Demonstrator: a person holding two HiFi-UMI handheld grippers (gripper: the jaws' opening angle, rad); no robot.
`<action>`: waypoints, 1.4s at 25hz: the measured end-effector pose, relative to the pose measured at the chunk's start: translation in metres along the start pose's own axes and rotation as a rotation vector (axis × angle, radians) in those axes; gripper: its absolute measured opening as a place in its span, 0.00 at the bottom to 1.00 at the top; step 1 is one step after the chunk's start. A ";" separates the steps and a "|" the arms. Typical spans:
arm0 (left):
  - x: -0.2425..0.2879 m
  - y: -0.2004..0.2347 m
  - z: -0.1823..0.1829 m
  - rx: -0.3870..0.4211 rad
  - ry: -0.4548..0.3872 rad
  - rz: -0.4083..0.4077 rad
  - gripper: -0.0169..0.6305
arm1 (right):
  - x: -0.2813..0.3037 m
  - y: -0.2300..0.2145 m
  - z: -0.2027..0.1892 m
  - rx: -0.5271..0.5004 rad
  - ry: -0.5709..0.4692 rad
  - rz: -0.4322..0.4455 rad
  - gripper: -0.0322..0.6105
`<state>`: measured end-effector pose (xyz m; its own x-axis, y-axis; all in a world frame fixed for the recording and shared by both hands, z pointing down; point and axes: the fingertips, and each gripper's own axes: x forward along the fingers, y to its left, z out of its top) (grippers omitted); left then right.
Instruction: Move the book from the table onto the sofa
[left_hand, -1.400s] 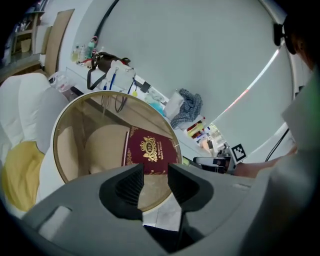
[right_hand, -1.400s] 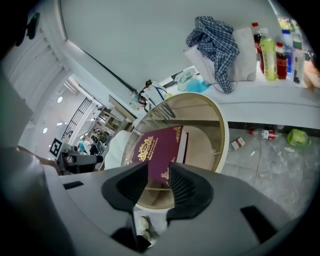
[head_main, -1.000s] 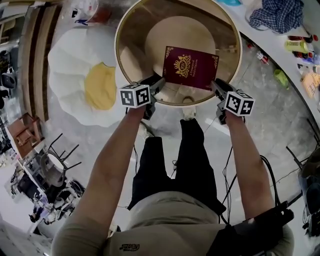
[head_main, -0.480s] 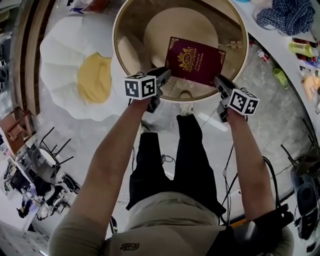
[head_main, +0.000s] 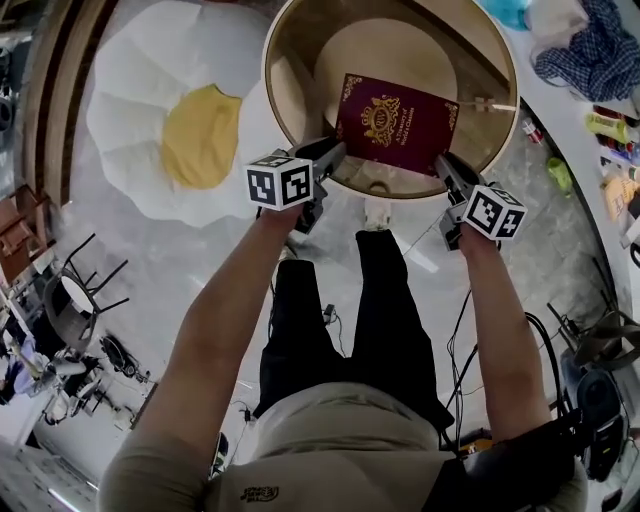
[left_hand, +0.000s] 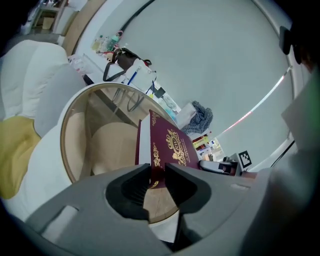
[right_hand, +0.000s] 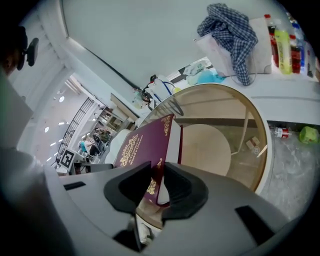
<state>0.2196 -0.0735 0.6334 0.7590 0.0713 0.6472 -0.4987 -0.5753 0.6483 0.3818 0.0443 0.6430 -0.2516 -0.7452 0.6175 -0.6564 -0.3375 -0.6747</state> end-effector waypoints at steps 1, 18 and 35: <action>-0.002 -0.002 0.000 -0.003 -0.015 0.002 0.18 | 0.001 -0.001 0.001 -0.006 0.005 0.006 0.19; -0.243 0.151 -0.049 -0.178 -0.244 0.112 0.17 | 0.136 0.230 -0.090 -0.221 0.190 0.130 0.19; -0.346 0.350 -0.173 -0.385 -0.293 0.191 0.17 | 0.312 0.330 -0.251 -0.396 0.434 0.166 0.19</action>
<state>-0.2902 -0.1584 0.7058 0.6970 -0.2689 0.6647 -0.7160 -0.2101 0.6658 -0.0914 -0.1555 0.7146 -0.5851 -0.4391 0.6818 -0.7773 0.0643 -0.6258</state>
